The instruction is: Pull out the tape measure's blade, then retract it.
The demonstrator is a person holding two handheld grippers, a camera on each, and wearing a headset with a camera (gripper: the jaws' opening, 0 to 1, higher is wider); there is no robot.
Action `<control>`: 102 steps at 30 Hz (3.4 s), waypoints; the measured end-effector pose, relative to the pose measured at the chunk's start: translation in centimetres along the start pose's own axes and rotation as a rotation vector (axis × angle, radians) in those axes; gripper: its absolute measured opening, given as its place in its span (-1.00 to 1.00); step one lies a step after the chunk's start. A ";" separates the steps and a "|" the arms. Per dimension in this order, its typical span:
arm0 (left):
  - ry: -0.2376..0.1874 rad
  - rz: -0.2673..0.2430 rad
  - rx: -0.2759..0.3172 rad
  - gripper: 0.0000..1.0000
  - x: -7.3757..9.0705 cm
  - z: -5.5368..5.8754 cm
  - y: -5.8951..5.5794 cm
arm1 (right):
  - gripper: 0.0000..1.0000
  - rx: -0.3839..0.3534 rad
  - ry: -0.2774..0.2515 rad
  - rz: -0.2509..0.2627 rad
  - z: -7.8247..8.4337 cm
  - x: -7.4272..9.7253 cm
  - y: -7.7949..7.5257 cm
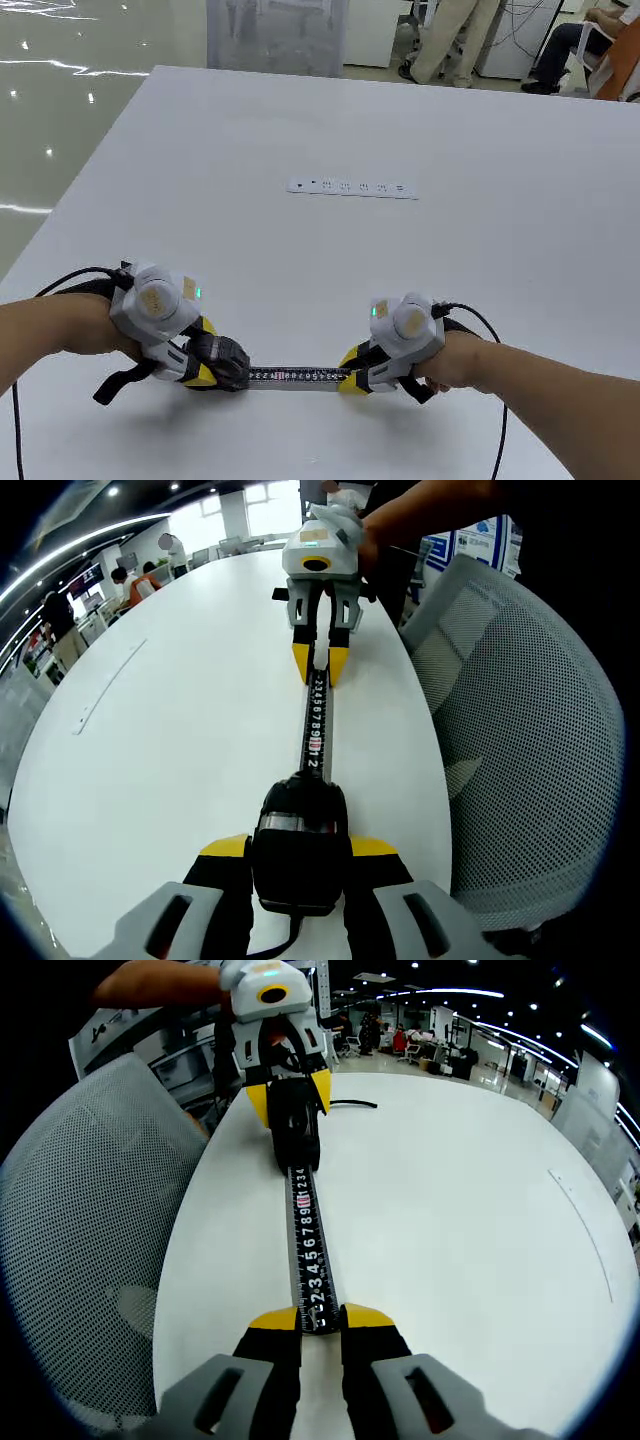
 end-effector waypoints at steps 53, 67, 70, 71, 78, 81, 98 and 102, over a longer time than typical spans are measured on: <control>0.002 -0.017 0.025 -0.37 0.1 -0.1 -0.2 | -0.74 -0.063 -0.016 0.036 4.4 3.6 0.5; 0.002 -0.017 0.029 -0.37 0.0 0.1 -0.1 | -0.74 -0.076 -0.004 0.042 5.4 4.6 0.6; 0.004 -0.016 0.027 -0.37 0.1 0.1 -0.1 | -0.74 -0.073 -0.002 0.043 5.8 5.0 0.5; 0.004 -0.016 0.027 -0.37 0.1 0.1 -0.1 | -0.74 -0.075 -0.003 0.043 5.8 5.0 0.5; 0.003 -0.015 0.029 -0.37 0.1 0.0 -0.2 | -0.74 -0.087 -0.002 0.045 6.2 5.6 0.7; 0.004 -0.014 0.029 -0.37 0.1 -0.1 -0.3 | -0.74 -0.089 -0.001 0.045 6.3 5.8 0.7; -0.002 -0.016 0.041 -0.37 0.0 0.0 -0.2 | -0.74 -0.100 0.001 0.051 7.0 6.2 0.7; -0.005 -0.017 0.044 -0.37 0.0 0.1 -0.2 | -0.74 -0.107 -0.002 0.052 7.0 6.2 0.6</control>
Point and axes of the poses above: the centre of the closed fingertips' face, and the gripper's own axes: x roughly backward along the fingers, y roughly to its left, z roughly out of its underside, the point moved 8 cm from there along x, roughly backward along the fingers, and after that the axes turned 14 degrees about -z, right-handed, at the moved point
